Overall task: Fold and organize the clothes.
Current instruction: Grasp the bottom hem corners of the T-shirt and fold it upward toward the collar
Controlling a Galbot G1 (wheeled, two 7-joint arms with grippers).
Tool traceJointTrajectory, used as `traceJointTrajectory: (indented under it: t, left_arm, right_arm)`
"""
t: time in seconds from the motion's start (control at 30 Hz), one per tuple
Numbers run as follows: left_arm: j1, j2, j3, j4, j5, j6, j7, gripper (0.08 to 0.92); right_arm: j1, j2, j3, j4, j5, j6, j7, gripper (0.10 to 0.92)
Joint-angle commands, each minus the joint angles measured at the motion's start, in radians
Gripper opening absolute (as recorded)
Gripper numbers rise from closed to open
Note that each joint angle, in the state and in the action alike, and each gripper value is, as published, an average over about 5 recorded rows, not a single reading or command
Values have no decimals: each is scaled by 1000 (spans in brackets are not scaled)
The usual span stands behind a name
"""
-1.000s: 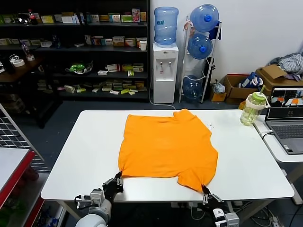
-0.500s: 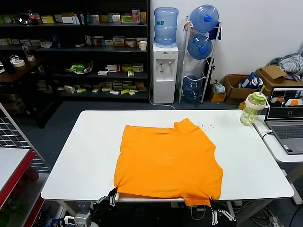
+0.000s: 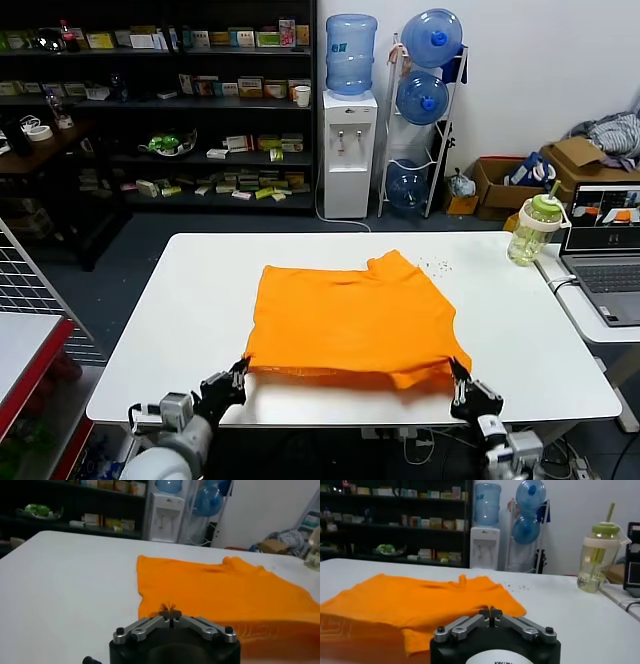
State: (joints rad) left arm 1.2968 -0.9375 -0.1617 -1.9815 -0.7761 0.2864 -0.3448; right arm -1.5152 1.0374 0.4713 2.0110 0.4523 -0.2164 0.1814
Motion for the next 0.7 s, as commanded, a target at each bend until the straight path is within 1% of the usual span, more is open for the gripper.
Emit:
traceJointTrajectory:
  t: [0.03,0.13,0.3,0.7]
  left_arm:
    - [-312,10,119,165,-104,33,-19,98]
    - [-350,-14,154,209,-95,37,-30,98]
    - [-379,-40,178,257,-62,41,-37,98]
    - [-390,-51,185,307,-29,48,-40,100]
  right_arm:
    - [255,-133,-77,-126,156,-86,42,126]
    - [287,-135,-112,-157,157,-89,40,126]
    - [331,-128,-152,-196,159,-93,37,126]
    - [439,-93,-246,-286,158,-72,27,132]
